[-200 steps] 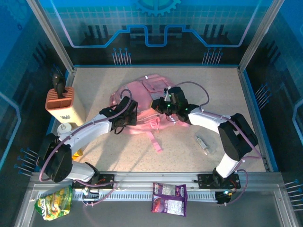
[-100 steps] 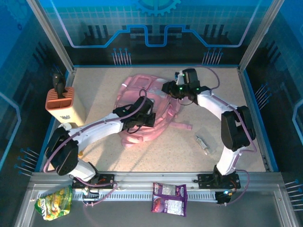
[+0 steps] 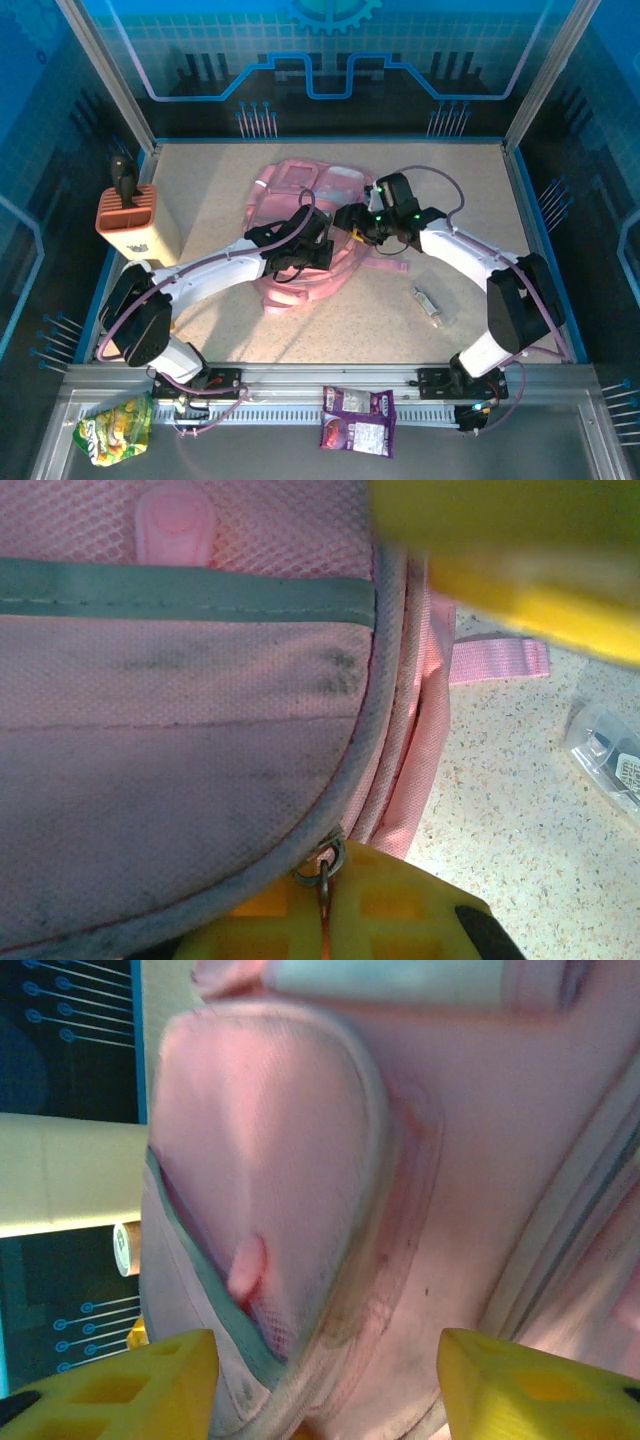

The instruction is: Pack books, pencil case, and school supplies into a backpack

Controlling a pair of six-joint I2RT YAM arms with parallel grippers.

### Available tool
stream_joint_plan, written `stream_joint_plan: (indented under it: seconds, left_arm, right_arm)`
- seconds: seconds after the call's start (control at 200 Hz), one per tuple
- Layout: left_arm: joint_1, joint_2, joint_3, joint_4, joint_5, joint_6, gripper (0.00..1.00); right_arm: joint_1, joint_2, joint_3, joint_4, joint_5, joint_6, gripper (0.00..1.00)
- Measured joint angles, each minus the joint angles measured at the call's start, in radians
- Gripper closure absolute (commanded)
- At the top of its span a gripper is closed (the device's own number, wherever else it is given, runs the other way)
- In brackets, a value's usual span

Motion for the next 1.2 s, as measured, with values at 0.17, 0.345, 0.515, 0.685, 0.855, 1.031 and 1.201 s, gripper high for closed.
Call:
stream_joint_plan:
  seconds: [0.17, 0.345, 0.515, 0.685, 0.855, 1.031, 1.201]
  left_arm:
    - [0.000, 0.000, 0.000, 0.002, 0.002, 0.002, 1.00]
    - [0.002, 0.001, 0.000, 0.000, 0.003, 0.018, 1.00]
    - [0.005, 0.001, -0.004, -0.012, 0.009, 0.061, 1.00]
    - [0.005, 0.000, -0.004, -0.039, -0.006, 0.120, 1.00]
    - [0.047, -0.051, -0.053, -0.058, -0.030, 0.169, 1.00]
    - [0.171, -0.140, -0.151, -0.053, 0.004, 0.184, 1.00]
    - [0.176, -0.168, -0.197, -0.011, 0.068, 0.182, 1.00]
  right_arm:
    - [0.055, 0.018, -0.010, 0.055, 0.027, 0.104, 0.54]
    - [0.079, 0.062, -0.010, 0.093, 0.042, 0.149, 0.83]
    - [0.079, 0.063, -0.010, 0.091, 0.049, 0.137, 1.00]
    - [0.065, 0.061, -0.010, 0.071, 0.038, 0.077, 1.00]
    - [0.012, 0.046, -0.010, 0.027, 0.000, -0.008, 1.00]
    - [-0.051, 0.040, 0.006, -0.039, -0.037, -0.108, 1.00]
    - [-0.081, 0.080, 0.110, -0.164, -0.070, -0.196, 1.00]
